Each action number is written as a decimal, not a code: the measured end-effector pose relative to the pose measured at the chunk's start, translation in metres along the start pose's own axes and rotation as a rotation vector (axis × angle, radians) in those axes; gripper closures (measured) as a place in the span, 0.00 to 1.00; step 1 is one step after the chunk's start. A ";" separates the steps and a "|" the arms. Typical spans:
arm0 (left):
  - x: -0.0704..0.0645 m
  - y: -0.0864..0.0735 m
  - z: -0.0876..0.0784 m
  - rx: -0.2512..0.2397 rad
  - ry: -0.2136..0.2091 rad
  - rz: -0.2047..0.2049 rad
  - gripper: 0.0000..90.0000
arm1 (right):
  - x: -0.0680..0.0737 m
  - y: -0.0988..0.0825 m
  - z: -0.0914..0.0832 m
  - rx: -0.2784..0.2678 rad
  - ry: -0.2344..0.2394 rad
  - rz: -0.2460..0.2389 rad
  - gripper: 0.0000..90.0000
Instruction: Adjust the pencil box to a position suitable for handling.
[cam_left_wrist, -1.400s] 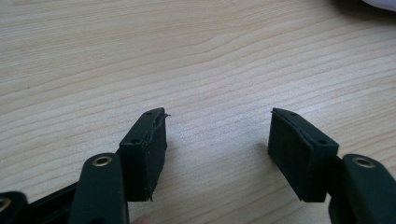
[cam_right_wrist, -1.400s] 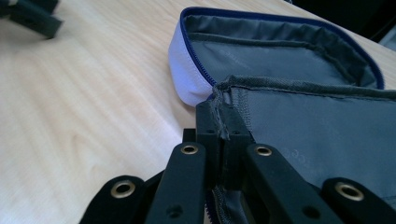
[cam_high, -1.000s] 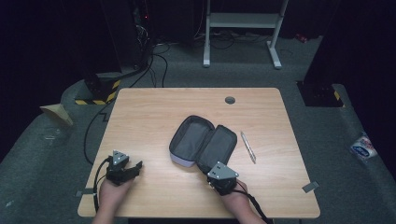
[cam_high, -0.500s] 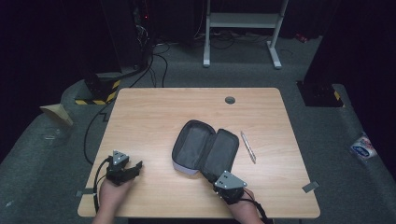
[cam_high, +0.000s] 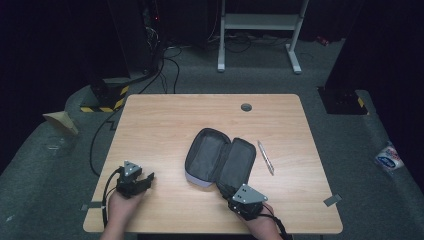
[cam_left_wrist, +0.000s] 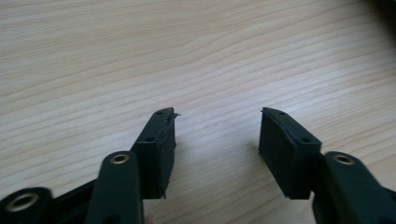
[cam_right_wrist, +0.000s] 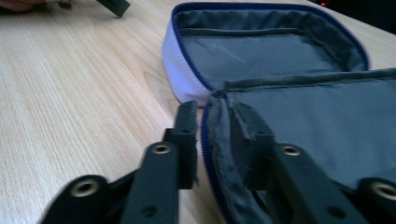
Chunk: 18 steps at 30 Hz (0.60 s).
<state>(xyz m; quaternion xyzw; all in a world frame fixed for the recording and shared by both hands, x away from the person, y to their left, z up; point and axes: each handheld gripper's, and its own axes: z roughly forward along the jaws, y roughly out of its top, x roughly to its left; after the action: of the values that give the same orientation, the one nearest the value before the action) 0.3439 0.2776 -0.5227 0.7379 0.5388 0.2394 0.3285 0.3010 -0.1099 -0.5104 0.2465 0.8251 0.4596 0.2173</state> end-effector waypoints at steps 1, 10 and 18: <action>-0.003 0.002 0.000 -0.001 -0.009 0.003 0.53 | -0.001 0.000 -0.005 -0.002 -0.011 -0.002 0.77; -0.062 0.040 -0.006 -0.120 -0.113 0.051 0.52 | -0.016 -0.011 -0.019 0.013 -0.062 0.073 0.67; -0.082 0.055 0.002 -0.170 -0.147 0.081 0.51 | -0.009 -0.015 -0.014 0.059 -0.061 0.077 0.54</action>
<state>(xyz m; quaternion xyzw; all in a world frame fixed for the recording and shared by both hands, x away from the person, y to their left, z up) 0.3553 0.1875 -0.4833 0.7442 0.4606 0.2424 0.4185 0.2965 -0.1311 -0.5150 0.2983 0.8212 0.4352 0.2174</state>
